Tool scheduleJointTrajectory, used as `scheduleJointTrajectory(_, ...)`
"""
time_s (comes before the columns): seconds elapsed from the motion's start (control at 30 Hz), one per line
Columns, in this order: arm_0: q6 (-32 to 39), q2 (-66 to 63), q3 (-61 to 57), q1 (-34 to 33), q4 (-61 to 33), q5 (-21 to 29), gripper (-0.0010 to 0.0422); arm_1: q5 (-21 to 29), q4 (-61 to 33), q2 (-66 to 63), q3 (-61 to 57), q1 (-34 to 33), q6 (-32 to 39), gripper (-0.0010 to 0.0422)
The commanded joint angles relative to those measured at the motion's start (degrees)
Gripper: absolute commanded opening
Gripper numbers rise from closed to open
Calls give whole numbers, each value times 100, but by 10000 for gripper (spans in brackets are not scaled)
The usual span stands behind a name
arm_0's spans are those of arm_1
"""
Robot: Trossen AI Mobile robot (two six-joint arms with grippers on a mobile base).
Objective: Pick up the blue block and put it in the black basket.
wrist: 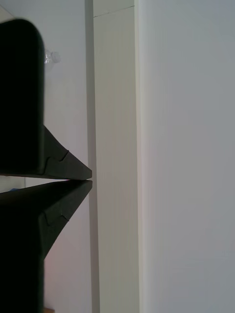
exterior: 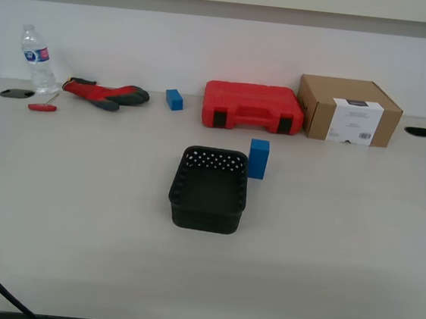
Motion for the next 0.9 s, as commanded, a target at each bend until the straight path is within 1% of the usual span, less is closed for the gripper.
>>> scheduleJointTrajectory(0.03,2,2,11,2,13,0,0,0,20,-2,0,2,9,0)
scheduleJointTrajectory(0.37,2,2,11,4,13,0,0,2,15,-2,2,2,7,0)
scheduleJointTrajectory(0.43,0,2,11,4,13,0,0,94,-4,-2,0,2,4,0)
scheduleJointTrajectory(0.5,2,2,11,4,13,0,0,378,-4,4,2,-2,4,0)
scheduleJointTrajectory(0.53,2,2,11,2,13,0,0,686,-9,50,9,-2,-11,0)
scheduleJointTrajectory(0.6,0,0,11,2,13,0,0,1606,-44,199,28,-28,-131,0)
scheduleJointTrajectory(0.63,0,0,11,2,13,0,0,1969,-105,321,50,-90,-214,0)
scheduleJointTrajectory(0.67,2,2,11,4,13,0,0,2068,-221,492,83,-221,-273,0)
scheduleJointTrajectory(0.7,0,0,11,2,13,0,0,1993,-391,671,116,-415,-271,0)
scheduleJointTrajectory(0.77,2,0,11,2,15,0,0,1665,-691,1156,179,-859,-179,0)
scheduleJointTrajectory(0.9,2,2,11,4,11,0,0,1628,-741,2549,409,-1884,234,0)
